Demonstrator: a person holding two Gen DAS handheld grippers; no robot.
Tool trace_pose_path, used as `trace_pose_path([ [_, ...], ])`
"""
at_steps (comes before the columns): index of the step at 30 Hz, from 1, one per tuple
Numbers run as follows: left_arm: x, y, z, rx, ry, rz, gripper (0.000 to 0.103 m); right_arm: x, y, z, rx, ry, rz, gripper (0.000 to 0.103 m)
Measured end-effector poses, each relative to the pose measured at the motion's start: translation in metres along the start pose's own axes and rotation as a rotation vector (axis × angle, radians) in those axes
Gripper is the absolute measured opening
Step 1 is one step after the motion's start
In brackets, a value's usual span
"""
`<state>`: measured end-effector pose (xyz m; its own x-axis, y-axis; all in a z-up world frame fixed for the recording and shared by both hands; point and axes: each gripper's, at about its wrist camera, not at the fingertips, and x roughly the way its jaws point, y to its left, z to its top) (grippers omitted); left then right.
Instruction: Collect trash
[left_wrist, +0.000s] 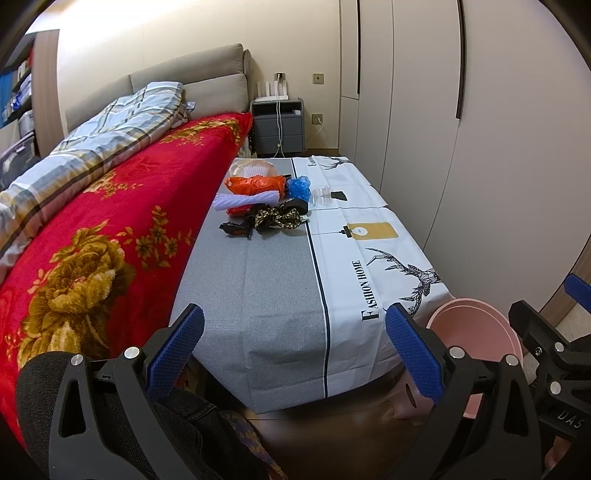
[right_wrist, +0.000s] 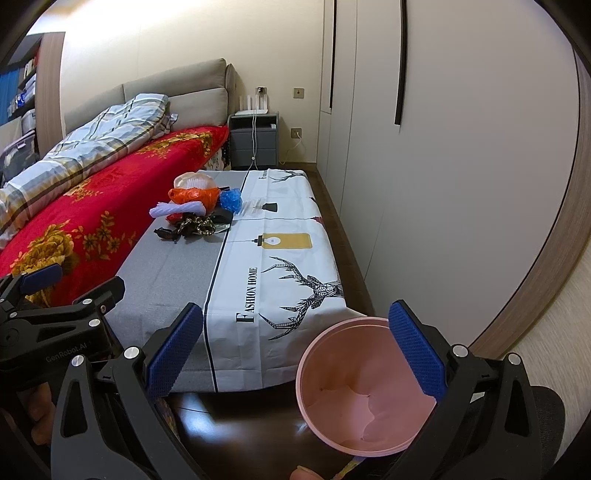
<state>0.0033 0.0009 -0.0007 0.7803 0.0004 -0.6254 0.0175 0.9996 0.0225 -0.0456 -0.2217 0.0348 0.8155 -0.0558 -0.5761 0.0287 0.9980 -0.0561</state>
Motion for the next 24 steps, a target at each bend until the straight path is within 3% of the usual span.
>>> trace_pose_path([
  [24,-0.0008,0.0013,0.0006,-0.003,-0.004,-0.002,0.096,-0.0001,0.0007,0.0007,-0.001,0.003,0.001,0.098],
])
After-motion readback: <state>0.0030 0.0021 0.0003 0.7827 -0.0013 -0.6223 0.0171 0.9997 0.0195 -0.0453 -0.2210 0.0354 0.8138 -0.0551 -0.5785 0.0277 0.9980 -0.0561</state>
